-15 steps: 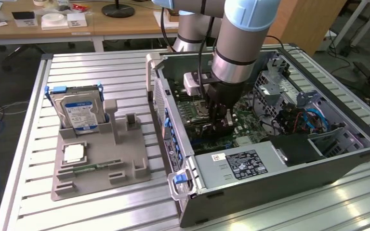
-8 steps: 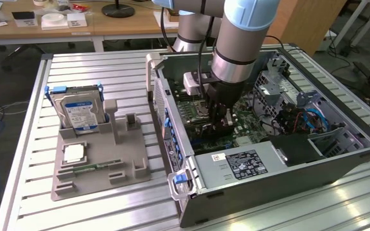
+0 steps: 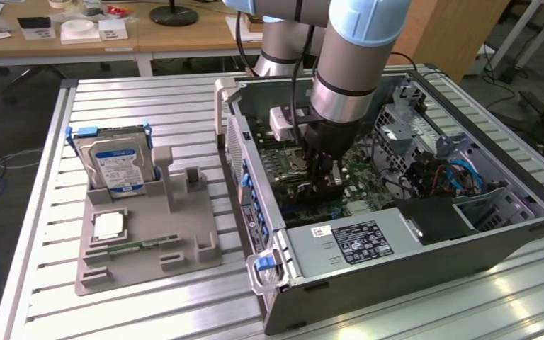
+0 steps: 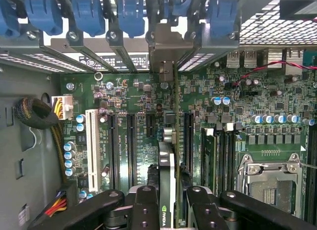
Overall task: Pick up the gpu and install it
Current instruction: 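Insert the gpu into the slot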
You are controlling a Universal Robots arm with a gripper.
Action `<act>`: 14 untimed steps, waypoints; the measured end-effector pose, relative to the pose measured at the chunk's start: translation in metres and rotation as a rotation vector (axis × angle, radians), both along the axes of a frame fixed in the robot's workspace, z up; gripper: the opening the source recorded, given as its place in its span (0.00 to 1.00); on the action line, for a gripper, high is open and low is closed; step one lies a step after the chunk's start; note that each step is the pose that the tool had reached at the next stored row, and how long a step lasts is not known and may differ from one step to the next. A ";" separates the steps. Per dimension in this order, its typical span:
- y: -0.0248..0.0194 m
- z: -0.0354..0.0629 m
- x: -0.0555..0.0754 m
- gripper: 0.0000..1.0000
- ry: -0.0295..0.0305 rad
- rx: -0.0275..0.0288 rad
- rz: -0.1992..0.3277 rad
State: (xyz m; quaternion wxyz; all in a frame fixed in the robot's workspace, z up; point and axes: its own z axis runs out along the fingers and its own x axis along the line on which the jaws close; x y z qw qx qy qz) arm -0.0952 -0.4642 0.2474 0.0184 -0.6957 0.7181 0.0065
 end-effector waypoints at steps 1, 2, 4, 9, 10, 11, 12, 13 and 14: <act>0.0000 0.0000 0.000 0.26 -0.0001 0.0001 0.000; 0.0000 0.0000 0.000 0.26 -0.0001 0.0001 0.000; 0.0000 0.0000 0.000 0.26 -0.0001 0.0001 0.000; 0.0000 -0.0001 -0.001 0.26 -0.0001 0.0001 0.000; 0.0000 -0.0001 -0.001 0.26 0.0000 0.0001 0.000; 0.0000 -0.0001 -0.001 0.26 -0.0001 0.0001 0.000; 0.0000 -0.0001 -0.001 0.26 -0.0001 0.0001 0.000; 0.0000 -0.0001 -0.001 0.26 -0.0001 0.0001 0.000; 0.0000 -0.0001 -0.001 0.26 0.0000 0.0001 0.000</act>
